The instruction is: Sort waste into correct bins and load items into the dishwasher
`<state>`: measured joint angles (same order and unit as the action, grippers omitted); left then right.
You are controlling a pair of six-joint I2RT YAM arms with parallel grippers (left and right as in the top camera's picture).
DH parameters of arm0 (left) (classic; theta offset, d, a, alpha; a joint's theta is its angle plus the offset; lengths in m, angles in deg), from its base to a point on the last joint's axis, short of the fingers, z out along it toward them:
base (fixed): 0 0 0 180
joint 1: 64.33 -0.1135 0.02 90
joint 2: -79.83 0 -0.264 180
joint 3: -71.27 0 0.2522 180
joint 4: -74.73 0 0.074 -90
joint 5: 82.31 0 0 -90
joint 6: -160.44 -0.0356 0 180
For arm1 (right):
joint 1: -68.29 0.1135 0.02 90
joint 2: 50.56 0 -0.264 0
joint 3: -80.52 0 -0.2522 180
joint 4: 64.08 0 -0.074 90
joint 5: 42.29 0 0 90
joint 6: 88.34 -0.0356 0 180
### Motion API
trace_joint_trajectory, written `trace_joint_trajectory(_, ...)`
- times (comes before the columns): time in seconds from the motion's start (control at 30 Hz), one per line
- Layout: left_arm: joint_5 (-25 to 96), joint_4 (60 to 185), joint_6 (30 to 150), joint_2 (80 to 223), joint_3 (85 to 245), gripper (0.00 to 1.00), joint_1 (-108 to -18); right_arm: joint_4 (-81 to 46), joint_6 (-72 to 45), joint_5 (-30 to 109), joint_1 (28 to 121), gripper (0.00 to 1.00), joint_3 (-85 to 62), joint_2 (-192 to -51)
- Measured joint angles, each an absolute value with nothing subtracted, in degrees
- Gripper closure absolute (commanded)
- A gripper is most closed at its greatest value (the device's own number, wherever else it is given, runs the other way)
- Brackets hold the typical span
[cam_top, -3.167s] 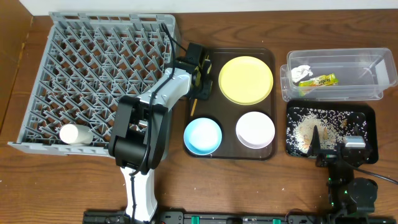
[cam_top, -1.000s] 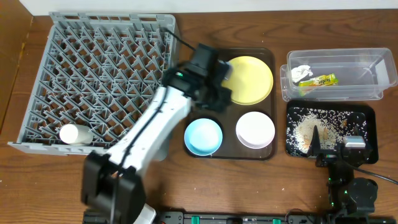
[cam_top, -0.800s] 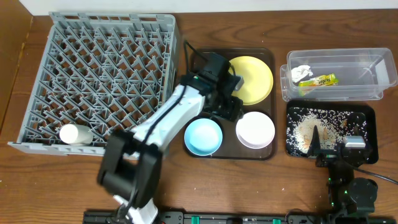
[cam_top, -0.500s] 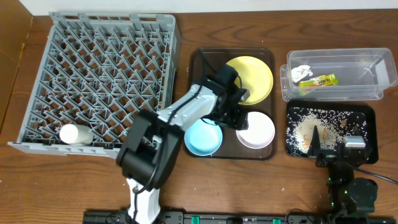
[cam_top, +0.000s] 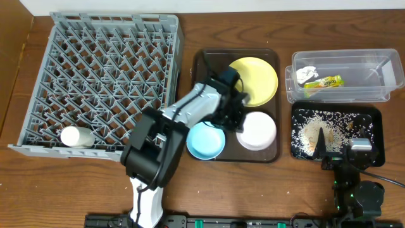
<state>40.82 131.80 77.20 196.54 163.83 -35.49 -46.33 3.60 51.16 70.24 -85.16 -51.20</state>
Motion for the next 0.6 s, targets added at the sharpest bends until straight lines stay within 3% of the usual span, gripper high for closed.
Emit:
trace_joint_trajectory(0.2,28.4,137.6,77.9,187.4,167.2,0.92,-42.1,-46.3,3.6,51.2,70.2,0.01,-85.2,-51.2)
trace_joint_trajectory(0.43,4.2,139.5,78.2,171.9,168.6,0.92,-49.1,-46.4,3.6,51.2,70.2,0.01,-85.2,-51.2)
trace_joint_trajectory(0.6,-12.2,138.8,78.3,168.8,168.6,0.92,-53.8,-46.3,3.6,51.2,70.2,0.01,-85.2,-51.2)
